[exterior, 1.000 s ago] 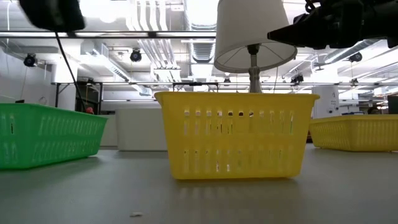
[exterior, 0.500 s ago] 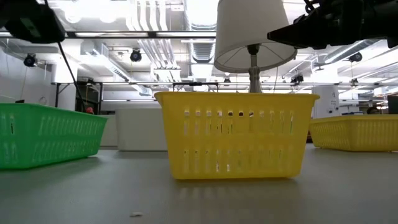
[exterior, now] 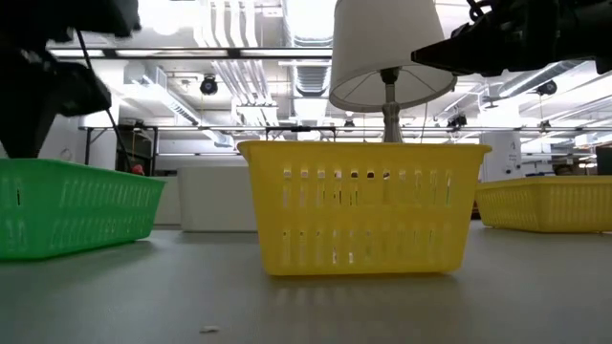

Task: Stack baskets by color
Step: Stack the bottom green bin on the middle green bin

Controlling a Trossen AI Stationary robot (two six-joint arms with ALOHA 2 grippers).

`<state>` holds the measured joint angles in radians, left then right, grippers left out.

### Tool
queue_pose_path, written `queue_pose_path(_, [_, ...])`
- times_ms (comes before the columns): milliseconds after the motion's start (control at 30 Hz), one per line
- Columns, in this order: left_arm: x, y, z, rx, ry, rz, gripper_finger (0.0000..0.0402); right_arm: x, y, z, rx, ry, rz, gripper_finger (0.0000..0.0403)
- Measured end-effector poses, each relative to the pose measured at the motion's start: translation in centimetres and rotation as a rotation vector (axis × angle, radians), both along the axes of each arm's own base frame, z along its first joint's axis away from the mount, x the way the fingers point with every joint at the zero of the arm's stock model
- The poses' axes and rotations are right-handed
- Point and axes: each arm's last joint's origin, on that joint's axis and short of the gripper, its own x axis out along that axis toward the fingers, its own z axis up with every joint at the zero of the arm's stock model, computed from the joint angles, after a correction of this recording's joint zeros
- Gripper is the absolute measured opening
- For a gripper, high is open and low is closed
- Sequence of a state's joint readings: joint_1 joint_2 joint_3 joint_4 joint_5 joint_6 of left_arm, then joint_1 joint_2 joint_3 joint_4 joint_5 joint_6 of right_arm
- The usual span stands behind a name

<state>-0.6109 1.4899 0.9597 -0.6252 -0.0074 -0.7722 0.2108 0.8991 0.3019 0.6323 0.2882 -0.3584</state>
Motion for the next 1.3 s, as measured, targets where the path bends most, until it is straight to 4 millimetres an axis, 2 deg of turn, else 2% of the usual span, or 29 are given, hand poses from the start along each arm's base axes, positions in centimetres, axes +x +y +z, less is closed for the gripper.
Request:
queue_pose_path(233, [0.0, 0.0, -1.9, 0.028, 0.041, -0.019, 0.0194, 0.0, 0.0, 0.0, 0.000, 0.000, 0.000, 0.0086])
queue_pose_path(333, [0.3, -0.2, -2.5, 0.052, 0.054, -0.051, 0.0176, 0.0, 0.0, 0.0, 0.000, 0.000, 0.000, 0.0086])
queue_pose_path(467, [0.6, -0.5, -3.0, 0.061, 0.066, -0.128, 0.0119, 0.0, 0.0, 0.0, 0.000, 0.000, 0.000, 0.0079])
queue_pose_path(600, [0.8, -0.7, -2.5, 0.064, 0.044, -0.182, 0.0028, 0.0, 0.0, 0.0, 0.000, 0.000, 0.000, 0.0072])
queue_pose_path(667, [0.8, -0.7, -1.8, 0.062, 0.027, -0.181, 0.0011, 0.0, 0.0, 0.0, 0.000, 0.000, 0.000, 0.0069])
queue_pose_path(800, [1.4, -1.1, 0.2, 0.051, -0.045, -0.201, 0.0003, 0.0, 0.0, 0.0, 0.031, -0.003, -0.002, 0.0071])
queue_pose_path(1000, [2.6, -1.9, 4.7, 0.053, -0.219, -0.318, 0.0000, 0.2, 0.3, 0.7, 0.157, -0.027, 0.044, 0.0109])
queue_pose_path(1167, [3.4, -2.4, 7.9, 0.079, -0.349, -0.414, 0.0000, 1.2, 1.7, 2.7, 0.214, -0.030, 0.151, 0.0147])
queue_pose_path(1300, [3.9, -2.1, 9.1, 0.101, -0.395, -0.380, 0.0000, 3.2, 3.3, 5.1, 0.205, 0.044, 0.189, 0.0165])
